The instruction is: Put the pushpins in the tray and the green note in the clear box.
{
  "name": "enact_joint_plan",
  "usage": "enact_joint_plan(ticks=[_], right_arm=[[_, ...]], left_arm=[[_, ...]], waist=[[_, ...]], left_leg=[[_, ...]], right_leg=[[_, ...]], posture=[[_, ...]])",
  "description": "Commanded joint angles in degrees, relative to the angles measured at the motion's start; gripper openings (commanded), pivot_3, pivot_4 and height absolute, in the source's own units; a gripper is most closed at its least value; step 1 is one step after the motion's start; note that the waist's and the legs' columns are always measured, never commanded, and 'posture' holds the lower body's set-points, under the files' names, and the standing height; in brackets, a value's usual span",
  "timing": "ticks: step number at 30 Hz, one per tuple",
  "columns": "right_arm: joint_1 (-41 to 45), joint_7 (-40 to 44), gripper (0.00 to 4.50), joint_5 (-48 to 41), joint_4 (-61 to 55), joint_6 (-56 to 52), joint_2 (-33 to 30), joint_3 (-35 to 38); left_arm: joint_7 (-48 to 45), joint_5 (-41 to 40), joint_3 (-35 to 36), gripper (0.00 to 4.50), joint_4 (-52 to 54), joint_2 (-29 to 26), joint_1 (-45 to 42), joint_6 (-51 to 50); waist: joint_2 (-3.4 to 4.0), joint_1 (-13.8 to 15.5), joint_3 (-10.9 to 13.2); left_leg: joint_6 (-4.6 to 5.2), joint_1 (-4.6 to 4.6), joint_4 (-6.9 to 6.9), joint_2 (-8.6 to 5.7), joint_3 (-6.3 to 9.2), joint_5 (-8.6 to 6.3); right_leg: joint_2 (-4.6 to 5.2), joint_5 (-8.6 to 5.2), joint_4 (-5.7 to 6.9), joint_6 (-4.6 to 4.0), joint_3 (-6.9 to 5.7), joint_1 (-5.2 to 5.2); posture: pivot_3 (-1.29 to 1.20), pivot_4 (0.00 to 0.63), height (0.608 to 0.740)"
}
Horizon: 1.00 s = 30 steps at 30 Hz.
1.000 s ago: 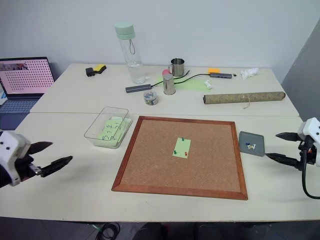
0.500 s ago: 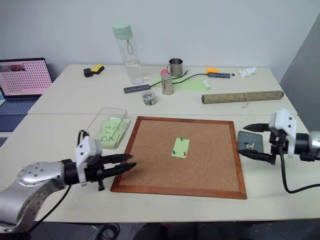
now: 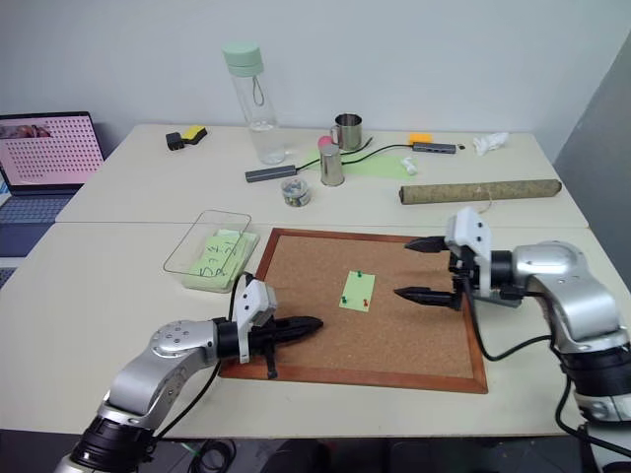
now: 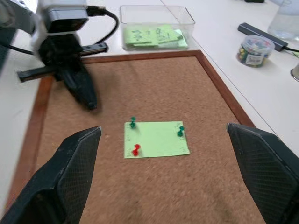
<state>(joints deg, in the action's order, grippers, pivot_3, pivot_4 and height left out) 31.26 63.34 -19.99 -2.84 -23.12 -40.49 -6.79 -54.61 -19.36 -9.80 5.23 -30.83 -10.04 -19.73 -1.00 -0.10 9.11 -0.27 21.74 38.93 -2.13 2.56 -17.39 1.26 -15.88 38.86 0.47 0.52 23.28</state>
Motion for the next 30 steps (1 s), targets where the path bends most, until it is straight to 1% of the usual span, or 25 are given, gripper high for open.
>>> enact_joint_plan(ticks=[1,9,17,19,20,22,23,30], right_arm=[[5.1,-2.5,4.50,4.6,6.8,4.2,4.7,-3.0],[10.5,-4.2,4.50,11.7,21.7,13.7,12.5,-6.9],[14.3,-4.6,4.50,14.8,33.9,18.0,18.7,-7.3],[14.9,-4.9,4.14,14.8,36.0,18.6,19.8,-6.8],[15.1,-4.9,4.05,14.9,36.9,19.0,20.0,-6.6],[15.4,-4.7,3.57,15.0,38.4,19.4,20.4,-6.5],[15.4,-4.8,3.42,15.0,39.0,19.7,20.6,-6.5],[14.7,-4.8,1.97,15.0,40.2,20.6,21.7,-6.3]], left_arm=[[-0.6,1.8,-0.7,0.05,-3.0,0.4,0.0,2.4],[0.1,3.5,-1.1,0.05,-3.4,0.9,1.5,3.7],[0.9,3.6,-1.3,0.05,-1.9,0.9,2.2,3.2],[1.0,3.6,-1.3,0.00,-1.5,0.8,2.4,3.0],[1.1,3.6,-1.2,0.00,-1.4,0.8,2.5,2.9],[1.2,3.6,-1.2,0.00,-1.1,0.8,2.7,2.7],[1.4,3.7,-1.2,0.00,-1.0,0.8,2.9,2.7],[2.0,3.8,-1.2,0.00,-0.5,0.7,3.5,2.4]], waist=[[0.03,0.0,0.0],[0.07,0.0,-0.1],[0.11,-0.2,-0.1],[0.11,-0.2,-0.1],[0.11,-0.2,-0.1],[0.12,-0.2,-0.1],[0.12,-0.3,-0.1],[0.12,-0.4,-0.1]], left_leg=[[0.00,-0.02,0.00,0.00,0.00,0.00],[-0.01,-0.07,0.01,-0.03,0.00,0.01],[-0.01,-0.12,0.00,-0.04,0.00,0.01],[-0.01,-0.12,0.00,-0.03,0.00,0.01],[-0.01,-0.12,0.00,-0.04,0.00,0.01],[-0.01,-0.13,0.00,-0.03,0.00,0.01],[-0.01,-0.13,-0.01,-0.03,0.00,0.01],[-0.01,-0.13,-0.02,-0.03,0.00,0.01]], right_leg=[[0.00,0.00,0.00,0.00,0.00,-0.01],[0.01,0.00,0.03,0.00,0.01,-0.03],[0.01,0.00,0.09,-0.01,0.02,-0.04],[0.01,0.00,0.08,-0.01,0.03,-0.04],[0.01,0.00,0.08,-0.01,0.03,-0.04],[0.01,0.00,0.08,-0.01,0.02,-0.04],[0.01,0.00,0.08,-0.01,0.03,-0.04],[0.00,0.00,0.08,-0.01,0.03,-0.04]], posture=[[0.00,0.150,0.740],[0.00,0.150,0.740],[0.00,0.150,0.740],[0.00,0.150,0.740],[0.00,0.150,0.740],[0.00,0.150,0.740],[0.00,0.150,0.740],[0.00,0.150,0.740]])
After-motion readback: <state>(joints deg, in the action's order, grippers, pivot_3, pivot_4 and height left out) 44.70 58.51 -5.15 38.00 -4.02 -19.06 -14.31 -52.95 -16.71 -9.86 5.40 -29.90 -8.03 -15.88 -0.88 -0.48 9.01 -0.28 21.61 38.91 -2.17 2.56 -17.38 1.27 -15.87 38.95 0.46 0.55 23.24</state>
